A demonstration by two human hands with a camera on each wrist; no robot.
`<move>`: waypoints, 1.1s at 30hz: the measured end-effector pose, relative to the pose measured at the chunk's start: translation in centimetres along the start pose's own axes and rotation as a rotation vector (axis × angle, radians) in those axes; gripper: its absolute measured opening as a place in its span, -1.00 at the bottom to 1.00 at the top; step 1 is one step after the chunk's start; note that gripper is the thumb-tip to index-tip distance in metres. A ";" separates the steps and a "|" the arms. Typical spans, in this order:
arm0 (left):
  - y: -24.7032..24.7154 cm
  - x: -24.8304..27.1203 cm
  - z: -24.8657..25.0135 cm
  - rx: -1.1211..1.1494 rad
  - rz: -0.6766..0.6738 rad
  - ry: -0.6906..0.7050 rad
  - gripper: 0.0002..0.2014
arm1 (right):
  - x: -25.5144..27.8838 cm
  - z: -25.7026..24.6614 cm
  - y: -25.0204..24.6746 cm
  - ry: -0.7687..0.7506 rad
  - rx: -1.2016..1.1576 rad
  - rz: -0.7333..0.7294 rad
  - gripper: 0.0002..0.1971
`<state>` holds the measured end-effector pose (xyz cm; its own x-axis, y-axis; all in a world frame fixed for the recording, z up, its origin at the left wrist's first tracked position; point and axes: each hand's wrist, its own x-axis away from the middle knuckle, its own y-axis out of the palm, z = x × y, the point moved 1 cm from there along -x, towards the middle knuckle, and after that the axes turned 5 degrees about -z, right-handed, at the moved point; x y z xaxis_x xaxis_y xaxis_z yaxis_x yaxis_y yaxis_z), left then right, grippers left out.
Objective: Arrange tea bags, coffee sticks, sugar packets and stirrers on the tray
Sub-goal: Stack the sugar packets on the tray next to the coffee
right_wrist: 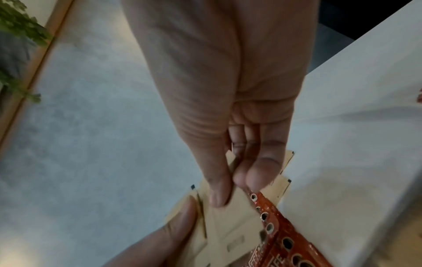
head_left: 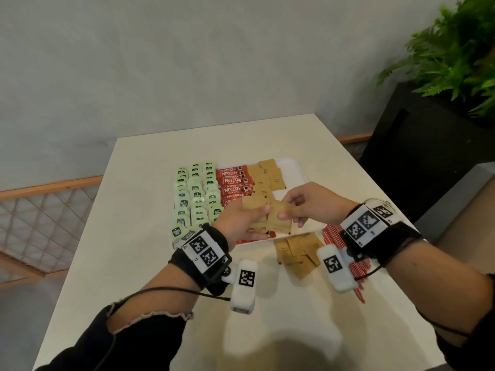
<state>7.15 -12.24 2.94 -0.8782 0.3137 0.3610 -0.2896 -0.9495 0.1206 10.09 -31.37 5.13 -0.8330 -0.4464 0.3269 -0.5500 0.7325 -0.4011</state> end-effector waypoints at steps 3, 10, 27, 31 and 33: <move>-0.4 -0.7 0.5 -0.009 -0.024 0.015 -0.74 | -1.3 -0.1 -0.4 -0.005 -0.082 0.078 -0.68; -1.1 -3.5 1.1 -0.055 0.101 0.070 -0.68 | -4.0 0.4 -1.0 0.003 -0.377 0.189 -0.69; -5.2 -6.9 2.2 0.211 0.238 0.017 -0.79 | -10.3 7.2 -4.7 0.321 0.081 0.384 -0.85; -5.3 -6.9 1.7 0.291 0.224 -0.012 -0.82 | -11.3 7.2 -3.9 0.301 0.033 0.365 -0.89; -4.9 -7.0 1.5 0.311 0.218 -0.026 -0.82 | -11.3 7.0 -3.6 0.296 0.028 0.364 -0.87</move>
<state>15.25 -9.75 1.20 -0.8953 0.1081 0.4322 0.0359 -0.9495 0.3119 21.04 -32.52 -3.09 -0.9211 0.0053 0.3892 -0.2306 0.7981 -0.5567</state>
